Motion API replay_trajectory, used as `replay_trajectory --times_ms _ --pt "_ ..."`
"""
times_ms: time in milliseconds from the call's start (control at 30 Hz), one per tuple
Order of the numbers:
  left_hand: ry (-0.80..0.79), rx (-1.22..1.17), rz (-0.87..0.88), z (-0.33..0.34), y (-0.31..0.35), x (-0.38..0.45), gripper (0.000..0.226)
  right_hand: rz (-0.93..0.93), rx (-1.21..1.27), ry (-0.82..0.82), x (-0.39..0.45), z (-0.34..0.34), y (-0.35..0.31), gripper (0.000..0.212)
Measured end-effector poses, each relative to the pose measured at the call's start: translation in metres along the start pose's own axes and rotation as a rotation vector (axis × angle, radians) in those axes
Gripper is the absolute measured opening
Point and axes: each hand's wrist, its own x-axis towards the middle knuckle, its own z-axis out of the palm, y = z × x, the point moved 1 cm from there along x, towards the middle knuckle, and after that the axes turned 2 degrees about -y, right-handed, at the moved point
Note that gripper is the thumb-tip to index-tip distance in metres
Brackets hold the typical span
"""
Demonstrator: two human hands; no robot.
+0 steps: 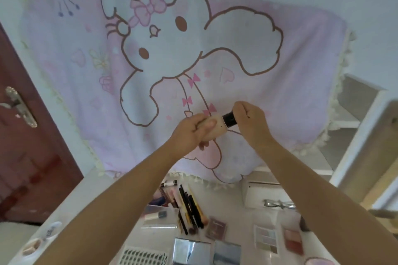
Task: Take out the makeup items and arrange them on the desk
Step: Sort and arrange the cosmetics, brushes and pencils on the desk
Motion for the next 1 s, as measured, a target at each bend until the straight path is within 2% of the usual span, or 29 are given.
replay_trajectory --times_ms 67,133,233,300,367,400,467,533,567,633,667,700,767,833,867,933,1000 --pt "-0.058 -0.145 -0.054 -0.006 -0.002 0.001 0.015 -0.03 -0.031 -0.066 0.001 -0.002 -0.007 0.029" --pt "-0.084 -0.176 -0.059 -0.012 -0.006 0.005 0.014 0.019 0.007 -0.181 0.002 -0.006 -0.009 0.022" --pt "-0.1 -0.07 -0.057 -0.016 -0.016 0.014 0.009 0.221 0.005 -0.288 -0.003 -0.014 -0.004 0.025" --pt "-0.123 0.078 -0.004 -0.015 -0.019 0.02 0.018 0.222 -0.183 -0.299 -0.005 -0.015 -0.003 0.036" --pt "-0.149 0.216 0.064 -0.015 -0.016 0.025 0.036 0.166 -0.229 -0.286 -0.005 -0.017 -0.006 0.035" --pt "-0.16 0.249 0.09 -0.016 -0.012 0.027 0.041 0.148 -0.154 -0.294 -0.005 -0.02 -0.009 0.027" --pt "-0.171 0.24 0.128 -0.019 -0.01 0.031 0.022 0.135 0.068 -0.375 -0.005 -0.03 -0.013 0.014" --pt "-0.189 0.223 0.145 -0.021 -0.012 0.033 0.012 0.158 0.161 -0.473 -0.004 -0.039 -0.01 0.029" --pt "-0.207 0.221 0.14 -0.021 -0.015 0.033 0.009 0.188 0.154 -0.505 -0.005 -0.041 -0.009 0.03" --pt "-0.228 0.338 0.154 -0.022 -0.019 0.031 0.028 0.286 0.115 -0.514 -0.006 -0.037 -0.007 0.012" --pt "-0.234 0.421 0.17 -0.023 -0.021 0.029 0.036 0.348 0.088 -0.492 -0.006 -0.034 -0.007 0.014" --pt "-0.236 0.476 0.188 -0.023 -0.023 0.027 0.04 0.385 0.04 -0.464 -0.006 -0.03 -0.005 0.026" --pt "-0.229 0.524 0.202 -0.023 -0.025 0.024 0.042 0.353 -0.047 -0.412 -0.004 -0.022 -0.001 0.031" --pt "-0.196 0.582 0.224 -0.025 -0.028 0.021 0.043 0.247 0.01 -0.386 -0.005 -0.015 0.001 0.014" --pt "-0.171 0.612 0.234 -0.026 -0.03 0.021 0.042 0.188 0.063 -0.381 -0.006 -0.012 0.004 0.013" --pt "-0.116 0.698 0.27 -0.031 -0.035 0.021 0.04 0.085 0.102 -0.406 -0.008 -0.008 0.007 0.029" --pt "-0.085 0.751 0.308 -0.034 -0.043 0.02 0.037 0.074 0.129 -0.425 -0.011 0.0 0.011 0.029"
